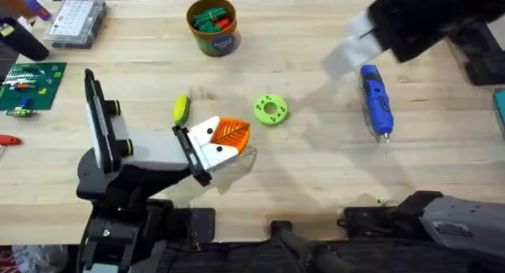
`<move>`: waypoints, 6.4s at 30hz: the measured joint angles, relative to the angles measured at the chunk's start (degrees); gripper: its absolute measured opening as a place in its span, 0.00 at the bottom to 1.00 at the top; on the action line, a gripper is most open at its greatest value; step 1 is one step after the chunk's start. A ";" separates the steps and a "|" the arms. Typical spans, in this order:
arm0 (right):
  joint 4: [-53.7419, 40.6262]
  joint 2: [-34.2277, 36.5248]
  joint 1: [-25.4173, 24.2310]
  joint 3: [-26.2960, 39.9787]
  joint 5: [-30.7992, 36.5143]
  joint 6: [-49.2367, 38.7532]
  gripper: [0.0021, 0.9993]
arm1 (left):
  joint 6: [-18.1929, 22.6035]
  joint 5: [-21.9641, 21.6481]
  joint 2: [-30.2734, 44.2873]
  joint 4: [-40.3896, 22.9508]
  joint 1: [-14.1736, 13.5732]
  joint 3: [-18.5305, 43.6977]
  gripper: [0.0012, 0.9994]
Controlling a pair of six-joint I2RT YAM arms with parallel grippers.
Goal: Pick up the gripper from the table and insert it into the empty holder that is missing its gripper. Then pick up a screw, insert it into the mounting hole, and use the screwdriver to tighten it. Finally, clean up the table by picking up the vegetable and placing it into the bucket.
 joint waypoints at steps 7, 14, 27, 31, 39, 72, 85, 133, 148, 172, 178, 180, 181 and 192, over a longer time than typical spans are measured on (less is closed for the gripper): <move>-0.17 -1.79 -11.37 -1.38 1.10 2.88 1.00 | 0.00 0.01 0.00 0.00 0.00 0.00 0.00; 5.18 -2.96 -22.50 -10.40 1.40 3.78 1.00 | 0.01 0.01 0.00 0.00 0.00 0.00 0.00; 23.15 -1.38 -33.29 -29.16 -4.03 -1.29 1.00 | 0.01 0.00 0.01 0.00 0.00 0.00 0.00; 25.36 2.23 -34.51 -30.08 -4.85 -4.22 1.00 | 0.01 0.00 0.02 -0.02 0.00 0.00 0.00; 28.37 9.88 -35.27 -30.21 -5.32 -8.81 1.00 | 0.02 0.00 0.00 -0.02 0.00 0.00 0.00; 35.92 25.90 -38.61 -28.70 -2.50 -13.70 0.02 | 0.02 0.00 0.00 -0.02 0.00 0.00 0.00; 31.80 26.33 -38.34 -26.84 -4.71 -13.85 0.02 | 0.01 0.00 0.00 -0.02 0.00 0.00 0.00; 29.87 15.33 -28.84 -8.32 -8.15 -11.48 0.02 | 0.00 0.00 0.00 -0.02 0.00 0.00 0.00; 41.70 1.22 -28.64 -7.85 -23.53 -8.63 0.02 | 0.00 0.00 0.00 -0.02 0.00 0.00 0.00; 72.34 -3.81 -13.68 -8.32 -46.28 3.03 0.02 | 0.02 0.00 0.00 -0.02 0.00 0.00 0.00; 84.94 -3.83 -7.55 -13.02 -50.08 5.87 0.02 | 0.00 0.00 0.02 -0.02 0.00 0.00 0.00; 89.35 -3.83 -6.96 -15.46 -51.78 7.66 0.02 | 0.00 0.00 0.00 -0.02 0.00 0.00 0.00; 91.51 -3.81 -6.84 -16.61 -52.64 8.45 0.02 | 0.02 0.00 0.00 -0.02 0.00 0.00 0.00; 110.73 -3.83 -4.45 -27.71 -56.16 18.31 0.02 | 0.00 0.02 0.00 -0.02 0.00 0.00 0.00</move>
